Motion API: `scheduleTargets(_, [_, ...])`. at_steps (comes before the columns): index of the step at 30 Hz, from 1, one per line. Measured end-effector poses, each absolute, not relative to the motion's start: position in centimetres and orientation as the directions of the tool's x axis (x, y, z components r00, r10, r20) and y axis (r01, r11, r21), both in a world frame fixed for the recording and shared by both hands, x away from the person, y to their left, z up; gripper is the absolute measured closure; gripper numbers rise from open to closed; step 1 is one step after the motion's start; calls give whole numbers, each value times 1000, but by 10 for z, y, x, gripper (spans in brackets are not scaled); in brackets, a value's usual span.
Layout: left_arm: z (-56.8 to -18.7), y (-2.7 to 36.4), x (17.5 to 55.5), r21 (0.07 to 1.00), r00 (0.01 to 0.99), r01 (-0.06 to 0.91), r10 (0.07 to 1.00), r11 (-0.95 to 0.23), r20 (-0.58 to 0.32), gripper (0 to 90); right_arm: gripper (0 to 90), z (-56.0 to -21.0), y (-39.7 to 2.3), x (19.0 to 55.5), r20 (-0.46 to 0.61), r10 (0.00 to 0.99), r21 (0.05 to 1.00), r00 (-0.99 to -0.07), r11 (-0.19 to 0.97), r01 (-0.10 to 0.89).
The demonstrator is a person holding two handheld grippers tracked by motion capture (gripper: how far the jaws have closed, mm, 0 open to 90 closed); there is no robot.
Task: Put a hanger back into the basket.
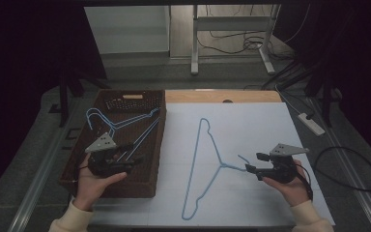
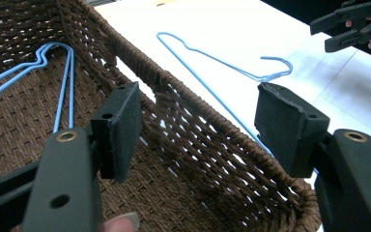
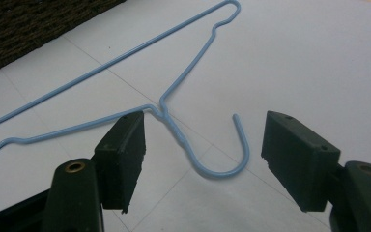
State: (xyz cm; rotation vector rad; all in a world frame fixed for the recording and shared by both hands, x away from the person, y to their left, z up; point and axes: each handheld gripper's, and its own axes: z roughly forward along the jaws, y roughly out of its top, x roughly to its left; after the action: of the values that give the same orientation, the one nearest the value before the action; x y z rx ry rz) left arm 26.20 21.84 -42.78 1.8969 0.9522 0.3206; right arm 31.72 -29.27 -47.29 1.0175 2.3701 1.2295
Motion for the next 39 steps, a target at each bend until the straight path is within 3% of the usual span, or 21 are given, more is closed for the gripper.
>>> scheduleTargets(16, [-428, 216, 259, 857, 661, 463, 733, -226, -164, 351, 343, -471, -281, 312, 111, 685, 787, -720, 381, 485])
scheduleTargets(20, [-430, 214, 259, 856, 664, 464, 730, -230, -163, 351, 384, -467, -263, 310, 112, 670, 778, -734, 400, 484])
scheduleTargets(33, [-429, 213, 257, 857, 669, 459, 725, -232, -162, 351, 900, -483, -182, 312, 141, 560, 667, -816, 556, 496])
scheduleTargets(39, [-429, 212, 256, 857, 670, 460, 724, -233, -163, 351, 900, -492, -147, 308, 152, 525, 619, -837, 610, 495])
